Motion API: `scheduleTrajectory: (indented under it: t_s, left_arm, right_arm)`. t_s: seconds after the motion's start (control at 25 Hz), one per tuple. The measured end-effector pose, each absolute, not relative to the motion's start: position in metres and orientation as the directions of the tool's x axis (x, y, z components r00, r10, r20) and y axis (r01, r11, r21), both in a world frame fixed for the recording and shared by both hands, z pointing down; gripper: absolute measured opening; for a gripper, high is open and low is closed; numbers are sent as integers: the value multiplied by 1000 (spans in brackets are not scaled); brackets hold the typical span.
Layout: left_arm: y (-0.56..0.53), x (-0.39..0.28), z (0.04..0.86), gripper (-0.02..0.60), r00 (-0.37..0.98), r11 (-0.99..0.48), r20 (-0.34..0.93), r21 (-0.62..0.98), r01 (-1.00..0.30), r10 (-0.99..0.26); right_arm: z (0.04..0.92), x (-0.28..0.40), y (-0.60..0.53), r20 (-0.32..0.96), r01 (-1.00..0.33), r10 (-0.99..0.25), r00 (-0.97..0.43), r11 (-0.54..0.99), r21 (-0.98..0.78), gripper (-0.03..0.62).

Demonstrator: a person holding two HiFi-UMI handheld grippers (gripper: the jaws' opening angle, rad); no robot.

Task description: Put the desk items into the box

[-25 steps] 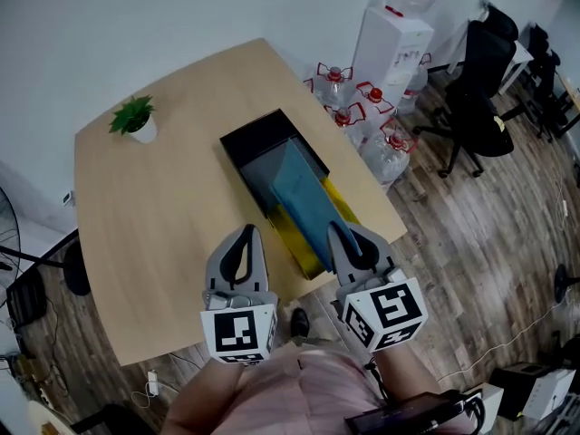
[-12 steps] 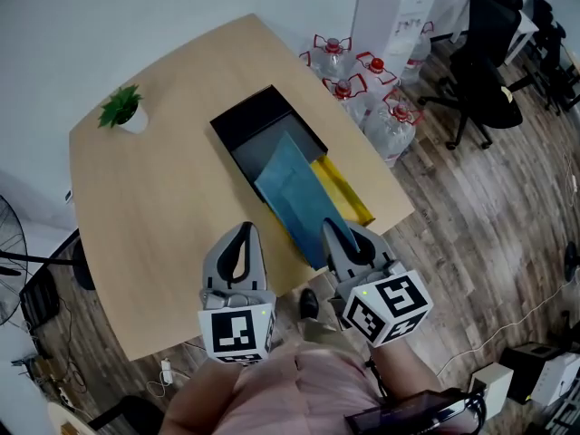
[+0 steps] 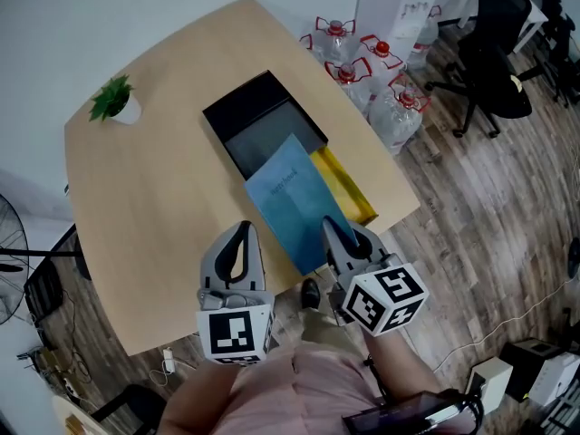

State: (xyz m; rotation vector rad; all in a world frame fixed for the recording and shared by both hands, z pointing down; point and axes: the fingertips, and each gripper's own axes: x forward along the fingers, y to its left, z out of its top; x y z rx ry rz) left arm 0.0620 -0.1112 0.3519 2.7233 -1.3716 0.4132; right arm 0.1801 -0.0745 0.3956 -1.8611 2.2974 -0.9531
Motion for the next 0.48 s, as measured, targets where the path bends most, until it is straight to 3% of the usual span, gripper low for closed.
scheduleTrajectory:
  t_s: [0.48]
  left_arm:
    - [-117,63,404,11,526,-556,347,14,-831,-777]
  right_arm:
    - [454,184,-80,430,-860,-844,-320,68,-505,35]
